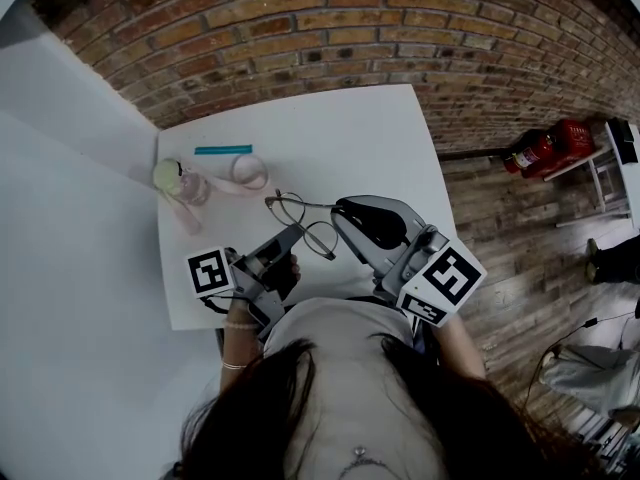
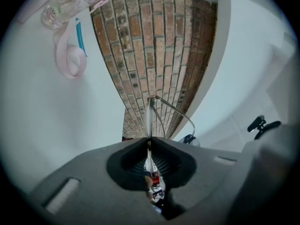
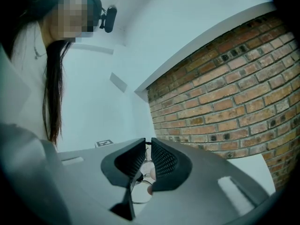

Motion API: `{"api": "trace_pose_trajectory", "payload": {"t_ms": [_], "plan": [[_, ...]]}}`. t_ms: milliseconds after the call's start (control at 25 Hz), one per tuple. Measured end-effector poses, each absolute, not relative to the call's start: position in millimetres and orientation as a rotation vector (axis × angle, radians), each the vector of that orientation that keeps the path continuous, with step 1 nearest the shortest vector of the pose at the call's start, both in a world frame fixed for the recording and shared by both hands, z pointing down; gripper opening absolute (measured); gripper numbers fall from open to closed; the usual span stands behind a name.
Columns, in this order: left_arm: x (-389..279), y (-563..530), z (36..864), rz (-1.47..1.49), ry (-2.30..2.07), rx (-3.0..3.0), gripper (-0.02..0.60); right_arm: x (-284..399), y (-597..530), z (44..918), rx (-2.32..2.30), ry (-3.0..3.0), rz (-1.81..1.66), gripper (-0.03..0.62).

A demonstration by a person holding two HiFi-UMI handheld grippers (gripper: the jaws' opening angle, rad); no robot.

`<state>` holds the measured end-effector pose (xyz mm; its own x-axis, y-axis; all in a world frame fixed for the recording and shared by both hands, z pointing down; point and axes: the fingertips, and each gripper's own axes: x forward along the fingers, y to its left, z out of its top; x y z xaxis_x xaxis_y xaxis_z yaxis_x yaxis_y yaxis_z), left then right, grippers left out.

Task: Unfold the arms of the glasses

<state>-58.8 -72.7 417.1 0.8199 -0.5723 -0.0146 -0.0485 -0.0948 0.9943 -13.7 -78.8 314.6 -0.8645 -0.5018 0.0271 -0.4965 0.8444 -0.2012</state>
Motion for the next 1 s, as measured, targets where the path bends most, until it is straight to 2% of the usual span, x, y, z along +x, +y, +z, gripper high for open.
{"api": "trace_pose_trajectory", "payload": {"t_ms": [1000], "plan": [[-47.1, -58.9, 457.0, -0.162, -0.57, 1.726, 0.021, -11.2, -83.7, 312.7, -0.844, 2.971, -0.295, 0.046]]}}
